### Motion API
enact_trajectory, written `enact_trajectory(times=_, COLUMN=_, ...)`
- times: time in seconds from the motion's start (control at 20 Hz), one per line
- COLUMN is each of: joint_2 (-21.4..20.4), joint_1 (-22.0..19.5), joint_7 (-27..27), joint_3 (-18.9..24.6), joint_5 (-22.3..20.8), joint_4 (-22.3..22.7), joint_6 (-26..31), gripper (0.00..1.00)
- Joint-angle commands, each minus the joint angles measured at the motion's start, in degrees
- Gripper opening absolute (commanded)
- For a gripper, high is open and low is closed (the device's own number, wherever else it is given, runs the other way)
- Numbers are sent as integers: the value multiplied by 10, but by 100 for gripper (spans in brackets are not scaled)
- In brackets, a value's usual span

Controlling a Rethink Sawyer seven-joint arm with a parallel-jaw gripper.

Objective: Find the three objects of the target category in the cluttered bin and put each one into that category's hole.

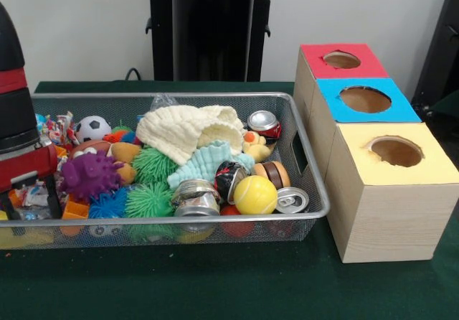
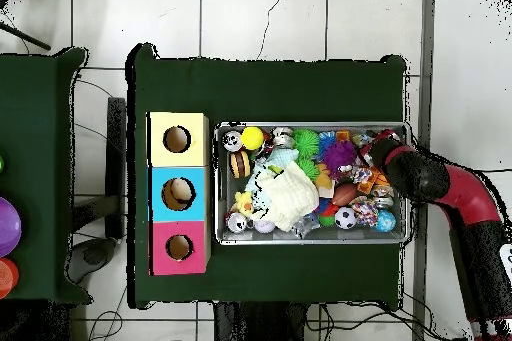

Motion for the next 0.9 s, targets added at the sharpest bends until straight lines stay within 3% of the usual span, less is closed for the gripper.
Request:
enact_trajectory(times=0.05, joint_2=41, joint_1=4, joint_7=-118, joint_3=-17, joint_5=-36, joint_4=-5, joint_6=-9, gripper=100)
enact_trajectory(times=0.15, joint_2=39, joint_1=7, joint_7=-114, joint_3=-19, joint_5=-33, joint_4=-8, joint_6=-2, gripper=100)
enact_trajectory(times=0.2, joint_2=39, joint_1=8, joint_7=-113, joint_3=-19, joint_5=-30, joint_4=-9, joint_6=2, gripper=0)
enact_trajectory(times=0.75, joint_2=42, joint_1=11, joint_7=-113, joint_3=-24, joint_5=-30, joint_4=-17, joint_6=9, gripper=0)
enact_trajectory(times=0.9, joint_2=22, joint_1=21, joint_7=-96, joint_3=-28, joint_5=-25, joint_4=-10, joint_6=21, gripper=0)
